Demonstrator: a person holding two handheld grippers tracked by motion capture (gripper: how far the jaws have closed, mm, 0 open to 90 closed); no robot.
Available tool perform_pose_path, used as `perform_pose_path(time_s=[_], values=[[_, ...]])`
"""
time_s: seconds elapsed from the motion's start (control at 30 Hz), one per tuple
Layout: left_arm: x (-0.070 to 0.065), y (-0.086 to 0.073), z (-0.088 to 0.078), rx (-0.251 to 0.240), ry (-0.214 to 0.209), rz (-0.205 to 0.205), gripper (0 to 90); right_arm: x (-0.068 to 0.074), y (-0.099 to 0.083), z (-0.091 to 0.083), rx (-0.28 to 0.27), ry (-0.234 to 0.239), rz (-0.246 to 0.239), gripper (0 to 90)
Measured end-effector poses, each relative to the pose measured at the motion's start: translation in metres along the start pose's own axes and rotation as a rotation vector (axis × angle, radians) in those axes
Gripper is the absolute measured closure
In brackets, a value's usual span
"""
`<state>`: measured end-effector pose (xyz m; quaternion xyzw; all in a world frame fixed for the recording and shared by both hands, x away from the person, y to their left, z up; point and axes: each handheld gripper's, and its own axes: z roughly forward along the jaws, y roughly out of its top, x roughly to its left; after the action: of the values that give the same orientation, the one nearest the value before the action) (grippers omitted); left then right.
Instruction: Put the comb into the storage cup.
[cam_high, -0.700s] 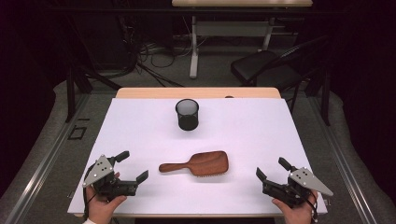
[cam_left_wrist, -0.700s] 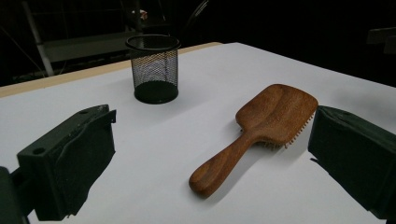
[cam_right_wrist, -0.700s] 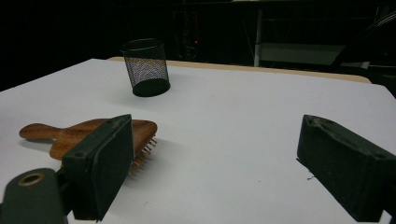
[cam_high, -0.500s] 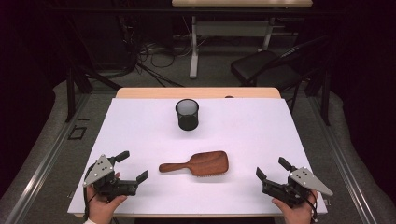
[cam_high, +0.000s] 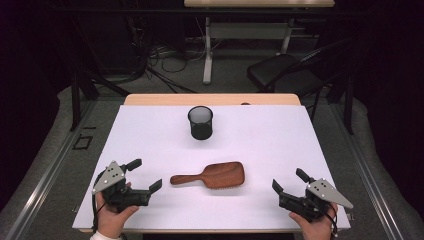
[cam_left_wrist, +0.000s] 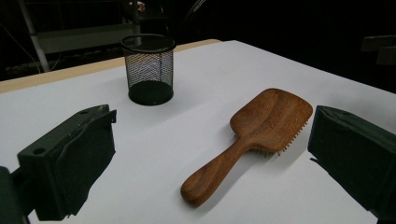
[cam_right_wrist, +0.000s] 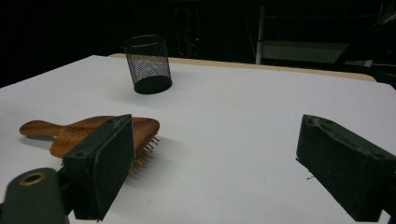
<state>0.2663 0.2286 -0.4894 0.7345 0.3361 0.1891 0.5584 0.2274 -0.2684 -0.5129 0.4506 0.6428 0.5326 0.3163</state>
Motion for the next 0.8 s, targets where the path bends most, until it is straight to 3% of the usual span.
perform_pose_path(time_s=[0.17, 0.3, 0.5, 0.67, 0.73, 0.8], values=[[-0.003, 0.005, 0.012, 0.027, -0.01, -0.011, 0.4, 0.0, -0.001, 0.001, -0.002, 0.004, -0.003, 12.0], [-0.006, 0.009, 0.021, 0.042, -0.023, 0.004, 0.4, 0.0, -0.001, 0.0, -0.004, 0.002, 0.008, 12.4], [-0.005, 0.02, 0.031, 0.063, -0.066, -0.012, 0.7, 0.0, -0.001, 0.0, -0.007, -0.001, 0.011, 13.0], [-0.003, 0.028, 0.036, 0.078, -0.056, -0.007, 2.1, 0.0, -0.002, 0.0, -0.005, -0.003, 0.013, 13.2], [-0.003, 0.031, 0.037, 0.082, -0.045, -0.003, 10.4, -0.001, -0.001, 0.001, -0.001, -0.001, 0.018, 13.2], [-0.004, 0.035, 0.038, 0.086, -0.025, 0.002, 11.8, -0.001, -0.001, 0.003, -0.004, 0.001, 0.015, 13.3]])
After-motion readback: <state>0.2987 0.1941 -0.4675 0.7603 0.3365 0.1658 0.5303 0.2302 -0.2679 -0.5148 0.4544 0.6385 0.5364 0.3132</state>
